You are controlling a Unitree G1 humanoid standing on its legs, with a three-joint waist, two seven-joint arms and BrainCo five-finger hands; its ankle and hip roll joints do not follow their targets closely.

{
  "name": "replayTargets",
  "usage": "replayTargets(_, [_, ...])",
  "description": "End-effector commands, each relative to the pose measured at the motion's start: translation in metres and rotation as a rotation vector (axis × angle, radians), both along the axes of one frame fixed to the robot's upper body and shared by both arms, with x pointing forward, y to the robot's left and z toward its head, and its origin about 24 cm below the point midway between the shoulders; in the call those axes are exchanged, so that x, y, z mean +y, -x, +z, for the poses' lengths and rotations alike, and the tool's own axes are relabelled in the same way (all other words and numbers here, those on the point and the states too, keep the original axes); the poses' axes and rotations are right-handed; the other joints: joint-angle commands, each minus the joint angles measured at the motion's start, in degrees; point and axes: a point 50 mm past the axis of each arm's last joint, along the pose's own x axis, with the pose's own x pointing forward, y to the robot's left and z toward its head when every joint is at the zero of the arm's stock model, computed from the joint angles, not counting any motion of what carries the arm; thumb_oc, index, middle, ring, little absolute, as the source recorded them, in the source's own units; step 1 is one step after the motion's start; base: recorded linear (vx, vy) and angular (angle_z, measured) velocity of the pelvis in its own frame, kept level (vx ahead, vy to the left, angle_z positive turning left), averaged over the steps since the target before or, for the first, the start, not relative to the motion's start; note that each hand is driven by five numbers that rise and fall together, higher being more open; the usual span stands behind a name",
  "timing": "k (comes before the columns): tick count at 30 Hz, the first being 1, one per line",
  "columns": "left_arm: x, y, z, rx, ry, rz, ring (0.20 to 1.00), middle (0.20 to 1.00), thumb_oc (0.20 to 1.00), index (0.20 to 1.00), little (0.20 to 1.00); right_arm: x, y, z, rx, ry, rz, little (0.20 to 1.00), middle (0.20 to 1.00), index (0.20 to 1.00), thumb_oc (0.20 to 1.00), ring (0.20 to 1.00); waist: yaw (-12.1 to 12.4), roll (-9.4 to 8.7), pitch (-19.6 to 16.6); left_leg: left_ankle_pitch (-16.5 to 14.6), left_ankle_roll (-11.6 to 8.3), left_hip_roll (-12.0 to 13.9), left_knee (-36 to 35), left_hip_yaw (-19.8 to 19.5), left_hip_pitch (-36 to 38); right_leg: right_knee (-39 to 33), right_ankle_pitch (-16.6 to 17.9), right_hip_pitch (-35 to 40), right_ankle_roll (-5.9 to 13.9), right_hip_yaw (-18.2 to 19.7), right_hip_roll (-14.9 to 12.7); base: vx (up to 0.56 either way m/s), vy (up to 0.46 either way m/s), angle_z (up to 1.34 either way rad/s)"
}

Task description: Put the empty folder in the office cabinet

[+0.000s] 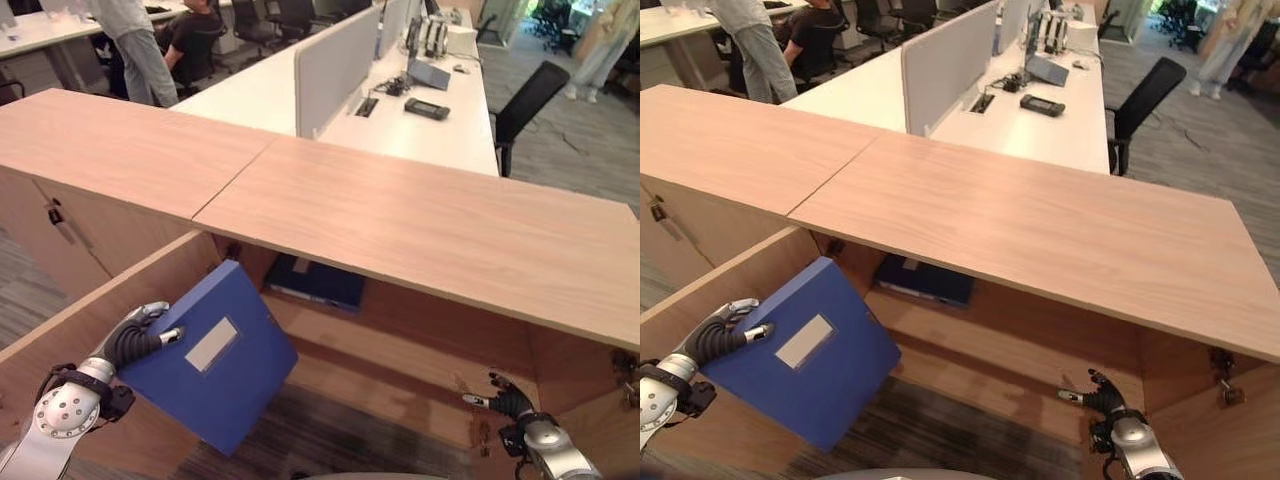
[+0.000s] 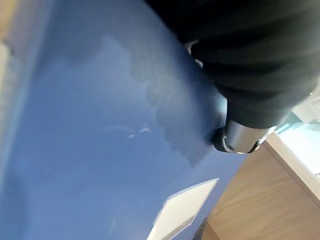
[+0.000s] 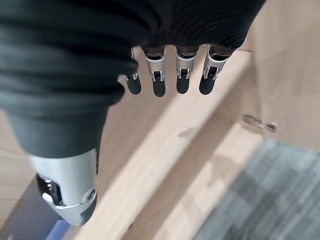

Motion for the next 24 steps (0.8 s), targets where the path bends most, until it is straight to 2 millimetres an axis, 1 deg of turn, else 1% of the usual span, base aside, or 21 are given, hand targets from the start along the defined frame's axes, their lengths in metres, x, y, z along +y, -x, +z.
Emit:
replayTargets(1, [-0.001,-0.017,0.036,-0.19,-0.045,-0.033,0.2,0.2,0.2,0.2,0.2,-0.002,-0.034,0.032,-0.138,-0.006,0.097,1.0,1.0,1.0,1.0,1.0,0.18,-1.91,-1.11,-5.26,0.1,-1.89,0.21,-2.22,0.71,0.36,3.55,-2.11,5.12,-4.52,-0.36,0.0,0.0,0.0])
replayTargets(2, [0.0,-0.017,0.037,-0.193,-0.039,-0.033,0.2,0.2,0.2,0.2,0.2,0.002,-0.037,0.036,-0.159,-0.038,0.118,1.0,1.0,1.0,1.0,1.0,0.13,-1.95,-1.07,-5.23,0.07,-1.87,0.21,-2.19,0.67,0.36,3.54,-2.14,5.11,-4.53,-0.38,0.0,0.0,0.0])
replayTargets(3, [0.0,-0.018,0.039,-0.192,-0.029,-0.046,0.2,0.2,0.2,0.2,0.2,0.008,-0.043,0.051,-0.214,-0.097,0.193,1.0,1.0,1.0,1.0,1.0,-0.03,-2.11,-0.99,-5.28,-0.05,-1.82,0.21,-2.14,0.75,0.36,3.47,-2.12,5.18,-4.62,-0.47,0.0,0.0,0.0])
replayTargets(7, [-0.006,-0.025,0.042,-0.201,-0.017,-0.089,0.2,0.2,0.2,0.2,0.2,0.018,-0.055,0.065,-0.253,-0.162,0.287,1.0,1.0,1.0,1.0,1.0,0.06,-2.13,-0.99,-5.25,-0.11,-1.76,0.21,-2.11,0.86,0.36,3.5,-2.13,5.24,-4.68,-0.52,0.0,0.0,0.0])
replayTargets(8, [-0.022,-0.037,0.05,-0.241,-0.01,-0.181,0.2,0.2,0.2,0.2,0.2,0.042,-0.073,0.088,-0.313,-0.284,0.442,1.0,1.0,1.0,1.0,1.0,0.19,-2.46,-1.22,-5.12,-0.27,-1.73,0.21,-1.97,0.7,0.36,3.55,-2.33,5.36,-4.67,-0.59,0.0,0.0,0.0])
replayTargets(9, [-0.027,-0.039,0.051,-0.252,-0.001,-0.2,0.2,0.2,0.2,0.2,0.2,0.049,-0.076,0.094,-0.325,-0.323,0.485,1.0,1.0,1.0,1.0,1.0,0.25,-2.51,-1.25,-5.12,-0.31,-1.72,0.21,-1.95,0.72,0.36,3.57,-2.39,5.4,-4.74,-0.65,-0.04,-0.003,0.0])
replayTargets(10, [-0.027,-0.04,0.051,-0.254,0.0,-0.2,0.2,0.2,0.2,0.2,0.2,0.049,-0.076,0.094,-0.326,-0.323,0.485,1.0,1.0,1.0,1.0,1.0,0.28,-2.51,-1.1,-4.47,-0.38,-1.77,0.21,-1.88,0.43,0.36,4.1,-2.67,5.39,-4.75,-0.72,-0.04,-0.001,0.0])
replayTargets(12, [-0.033,-0.044,0.052,-0.264,0.012,-0.227,0.2,0.2,0.2,0.2,0.2,0.057,-0.08,0.1,-0.334,-0.359,0.538,1.0,1.0,1.0,1.0,1.0,0.28,-2.54,-1.21,-4.47,-0.4,-1.73,0.21,-1.8,0.47,0.36,4.09,-2.67,5.37,-4.71,-0.79,0.0,0.0,0.0])
replayTargets(13, [-0.046,-0.049,0.056,-0.293,0.048,-0.286,0.2,0.2,0.2,0.2,0.2,0.079,-0.086,0.114,-0.342,-0.415,0.683,1.0,1.0,1.0,1.0,1.0,0.47,-2.67,-1.54,-5.14,-0.41,-1.61,0.21,-1.71,0.79,0.36,3.49,-2.36,5.37,-4.58,-0.72,0.0,0.0,0.0])
replayTargets(14, [-0.049,-0.051,0.057,-0.301,0.065,-0.297,0.2,0.2,0.2,0.2,0.2,0.082,-0.086,0.115,-0.34,-0.423,0.695,1.0,1.0,1.0,1.0,1.0,0.49,-2.73,-1.49,-4.51,-0.5,-1.63,0.21,-1.59,0.44,0.36,4.04,-2.71,5.36,-4.56,-0.79,0.0,0.0,0.0])
replayTargets(15, [-0.058,-0.054,0.058,-0.315,0.112,-0.331,0.2,0.2,0.2,0.2,0.2,0.095,-0.088,0.117,-0.342,-0.448,0.753,1.0,1.0,1.0,1.0,1.0,0.57,-2.84,-1.58,-4.59,-0.49,-1.53,0.21,-1.59,0.59,0.36,4.02,-2.67,5.32,-4.62,-0.83,-0.04,-0.01,0.01])
replayTargets(16, [-0.062,-0.055,0.059,-0.322,0.13,-0.348,0.2,0.2,0.2,0.2,0.2,0.099,-0.09,0.117,-0.34,-0.449,0.771,1.0,1.0,1.0,1.0,1.0,0.63,-2.85,-1.59,-4.61,-0.48,-1.52,0.21,-1.58,0.62,0.36,4.03,-2.65,5.28,-4.59,-0.84,0.0,0.0,0.0])
replayTargets(17, [-0.078,-0.059,0.065,-0.345,0.208,-0.421,0.2,0.2,0.2,0.2,0.2,0.113,-0.098,0.114,-0.34,-0.439,0.808,1.0,1.0,1.0,1.0,1.0,0.88,-2.88,-1.71,-4.59,-0.48,-1.4,0.21,-1.53,0.65,0.36,4.07,-2.59,5.17,-4.46,-0.86,0.0,0.0,0.0])
replayTargets(18, [-0.083,-0.059,0.067,-0.349,0.235,-0.445,0.2,0.2,0.2,0.2,0.2,0.118,-0.101,0.113,-0.342,-0.436,0.817,1.0,1.0,1.0,1.0,1.0,0.9,-2.88,-1.7,-4.6,-0.49,-1.37,0.21,-1.47,0.65,0.36,4.06,-2.57,5.14,-4.44,-0.86,-0.01,-0.009,-0.09])
replayTargets(19, [-0.093,-0.06,0.069,-0.351,0.301,-0.491,0.2,0.2,0.2,0.2,0.2,0.124,-0.106,0.11,-0.346,-0.442,0.811,1.0,1.0,1.0,1.0,1.0,1.04,-2.89,-1.86,-4.61,-0.43,-1.35,0.21,-1.49,0.67,0.36,4.1,-2.5,5.08,-4.51,-0.86,0.0,-0.011,-0.1])
replayTargets(20, [-0.1,-0.06,0.071,-0.352,0.328,-0.53,0.2,0.2,0.2,0.2,0.2,0.129,-0.112,0.11,-0.37,-0.438,0.794,1.0,1.0,1.0,1.0,1.0,1.12,-2.87,-1.95,-4.55,-0.4,-1.33,0.21,-1.58,0.66,0.36,4.14,-2.47,5.03,-4.48,-0.87,0.01,-0.012,-0.08])
replayTargets(21, [-0.106,-0.06,0.075,-0.349,0.328,-0.568,0.2,0.2,0.2,0.2,0.2,0.131,-0.119,0.115,-0.406,-0.424,0.786,1.0,1.0,1.0,1.0,1.0,1.14,-2.78,-2.1,-4.56,-0.4,-1.29,0.21,-1.56,0.66,0.36,4.12,-2.42,5.02,-4.48,-0.9,0.0,0.0,0.0])
replayTargets(24, [-0.108,-0.06,0.076,-0.347,0.328,-0.585,0.2,0.2,0.2,0.2,0.2,0.133,-0.125,0.122,-0.46,-0.432,0.757,1.0,1.0,1.0,1.0,1.0,1.16,-2.68,-2.25,-4.59,-0.35,-1.33,0.21,-1.65,0.71,0.36,4.15,-2.32,4.99,-4.52,-0.94,0.0,0.0,0.0])
